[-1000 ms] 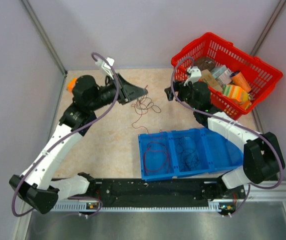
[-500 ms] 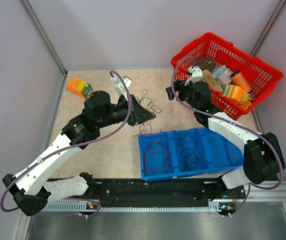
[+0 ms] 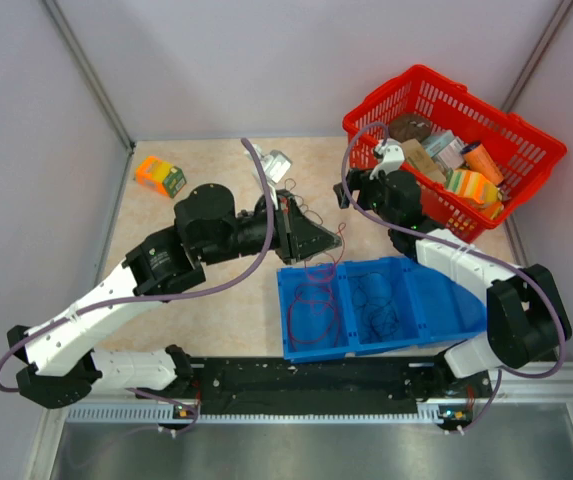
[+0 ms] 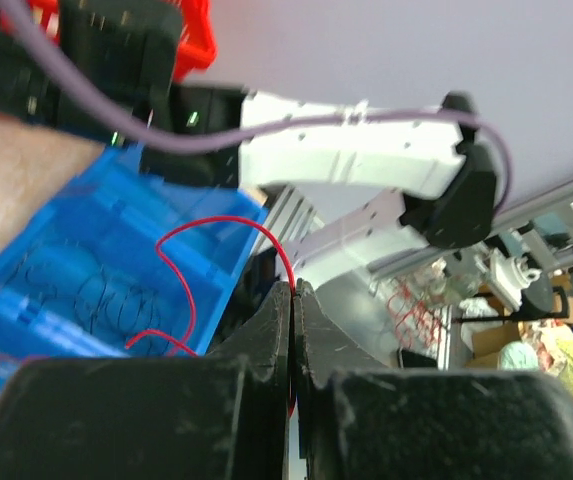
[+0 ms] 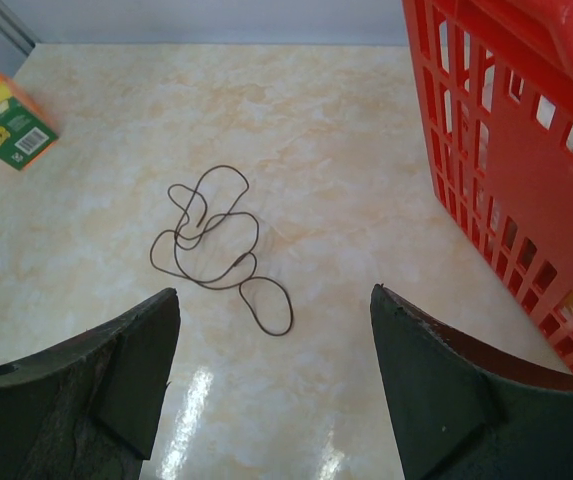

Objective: Untangle the cables

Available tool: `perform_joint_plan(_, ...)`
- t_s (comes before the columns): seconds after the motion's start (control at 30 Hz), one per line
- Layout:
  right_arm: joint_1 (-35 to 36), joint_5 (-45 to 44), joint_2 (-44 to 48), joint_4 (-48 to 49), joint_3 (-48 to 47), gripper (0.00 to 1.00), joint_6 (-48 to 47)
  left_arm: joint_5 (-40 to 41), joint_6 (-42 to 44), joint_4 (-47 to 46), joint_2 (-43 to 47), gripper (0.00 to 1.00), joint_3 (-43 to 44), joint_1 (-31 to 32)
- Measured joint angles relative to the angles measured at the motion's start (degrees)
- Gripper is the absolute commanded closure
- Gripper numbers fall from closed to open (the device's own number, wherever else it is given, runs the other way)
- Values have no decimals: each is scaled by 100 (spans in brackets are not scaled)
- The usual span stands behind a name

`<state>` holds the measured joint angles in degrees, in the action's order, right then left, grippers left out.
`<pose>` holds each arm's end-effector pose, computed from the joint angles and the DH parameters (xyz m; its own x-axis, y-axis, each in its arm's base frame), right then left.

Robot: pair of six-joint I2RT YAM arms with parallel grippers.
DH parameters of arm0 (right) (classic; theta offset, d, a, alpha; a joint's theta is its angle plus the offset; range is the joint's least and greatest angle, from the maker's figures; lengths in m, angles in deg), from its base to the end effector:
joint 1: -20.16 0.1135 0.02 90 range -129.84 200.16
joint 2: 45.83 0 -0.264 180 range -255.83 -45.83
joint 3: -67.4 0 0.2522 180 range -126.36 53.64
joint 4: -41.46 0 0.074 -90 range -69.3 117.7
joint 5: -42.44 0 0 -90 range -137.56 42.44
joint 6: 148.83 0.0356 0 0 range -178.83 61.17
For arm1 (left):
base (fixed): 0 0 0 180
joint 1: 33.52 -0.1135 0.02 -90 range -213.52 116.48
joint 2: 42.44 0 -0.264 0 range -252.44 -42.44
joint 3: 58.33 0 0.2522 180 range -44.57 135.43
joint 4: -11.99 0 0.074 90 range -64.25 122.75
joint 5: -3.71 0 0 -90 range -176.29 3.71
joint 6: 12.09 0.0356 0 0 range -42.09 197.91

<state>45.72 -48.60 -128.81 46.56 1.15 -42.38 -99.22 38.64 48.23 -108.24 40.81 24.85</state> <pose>0.3039 0.1446 0.2808 -0.2920 0.1742 -0.9404 -0.3468 0.8971 0.2739 0.1144 -0.2009 0.4874 -0.6200 -0.1697 -0.7660 0.7164 0.2757 -0.6409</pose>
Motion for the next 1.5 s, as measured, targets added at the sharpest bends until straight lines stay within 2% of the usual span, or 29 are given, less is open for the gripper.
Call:
perform_joint_plan(0.27,-4,13,-2,7,68,24,-37,634,-98,584,540,100,-859,299)
perform_joint_plan(0.43,-13,22,0,22,87,24,-37,901,-68,400,664,99,-1552,302)
perform_joint_plan(0.5,-13,24,15,59,153,24,-37,955,-109,267,542,88,-1912,304)
perform_joint_plan(0.57,-13,24,24,74,212,24,-37,1003,-138,39,299,70,-2448,302)
perform_joint_plan(0.6,-13,28,26,85,232,25,-39,1038,-140,35,155,58,-2686,302)
perform_joint_plan(0.63,-13,26,26,85,238,25,-39,1071,-133,72,7,51,-2868,304)
perform_joint_plan(0.67,-13,26,26,87,238,25,-39,1130,-120,122,-136,49,-2983,304)
perform_joint_plan(0.73,-15,28,31,120,238,25,-39,1296,-57,192,-339,51,-3053,308)
perform_joint_plan(0.87,-15,28,33,142,238,25,-39,1703,210,129,-461,70,-2983,304)
perform_joint_plan(1.0,-15,28,39,142,238,25,-44,2057,839,-17,-739,68,-2730,175)
perform_joint_plan(1.1,-15,28,46,157,238,25,-46,1843,1106,-149,-1187,69,-2505,-280)
perform_joint_plan(1.17,-17,68,46,170,238,25,-48,1602,1121,-129,-1631,77,-2258,-688)
perform_joint_plan(1.3,-20,118,46,173,238,25,-85,1377,962,37,-2507,69,-1755,-1207)
perform_joint_plan(1.4,-20,155,46,177,238,25,-94,1294,876,306,-3034,64,-1346,-1292)
perform_joint_plan(1.5,-20,186,46,177,238,25,-94,1263,925,461,-3399,56,-1027,-1279)
